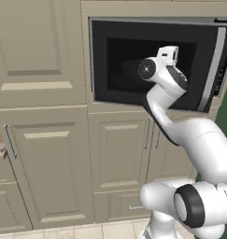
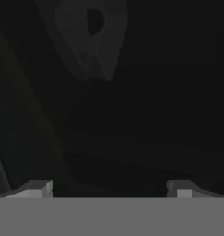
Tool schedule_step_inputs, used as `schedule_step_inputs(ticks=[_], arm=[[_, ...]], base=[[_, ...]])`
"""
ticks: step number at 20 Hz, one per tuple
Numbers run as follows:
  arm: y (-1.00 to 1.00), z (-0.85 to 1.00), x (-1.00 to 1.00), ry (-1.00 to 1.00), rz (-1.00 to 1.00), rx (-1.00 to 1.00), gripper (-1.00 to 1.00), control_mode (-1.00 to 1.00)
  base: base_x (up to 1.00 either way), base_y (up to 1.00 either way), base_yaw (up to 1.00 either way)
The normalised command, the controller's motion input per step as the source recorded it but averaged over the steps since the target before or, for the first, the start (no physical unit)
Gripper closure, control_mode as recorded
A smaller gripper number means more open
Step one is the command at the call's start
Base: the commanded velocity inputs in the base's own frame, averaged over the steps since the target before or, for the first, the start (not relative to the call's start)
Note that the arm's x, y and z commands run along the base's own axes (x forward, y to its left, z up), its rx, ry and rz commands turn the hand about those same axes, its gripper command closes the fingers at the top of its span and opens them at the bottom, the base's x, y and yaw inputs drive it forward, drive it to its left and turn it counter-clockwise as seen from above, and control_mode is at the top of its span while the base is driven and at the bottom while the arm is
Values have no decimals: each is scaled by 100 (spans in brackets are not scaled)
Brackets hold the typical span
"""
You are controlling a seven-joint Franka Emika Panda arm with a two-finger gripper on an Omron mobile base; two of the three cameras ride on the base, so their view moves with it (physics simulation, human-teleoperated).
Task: Place the tupperware containing the shrimp and sweet potato meal in the microwave. Close the microwave door and press the start button to reheat the meal.
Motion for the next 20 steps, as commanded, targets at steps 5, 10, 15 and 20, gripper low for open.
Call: schedule_step_inputs(ticks=[5, 10, 15, 20], arm=[[-17, -1, 78, 0, 29, 3, -100, -100], [-12, -1, 78, 0, 28, 3, -100, -100], [-5, 0, 75, 1, 26, 1, -100, -100], [0, 0, 65, 7, 23, 0, -100, -100]], base=[[0, 0, 0], [0, 0, 0], [0, 0, 0], [0, 0, 0]])
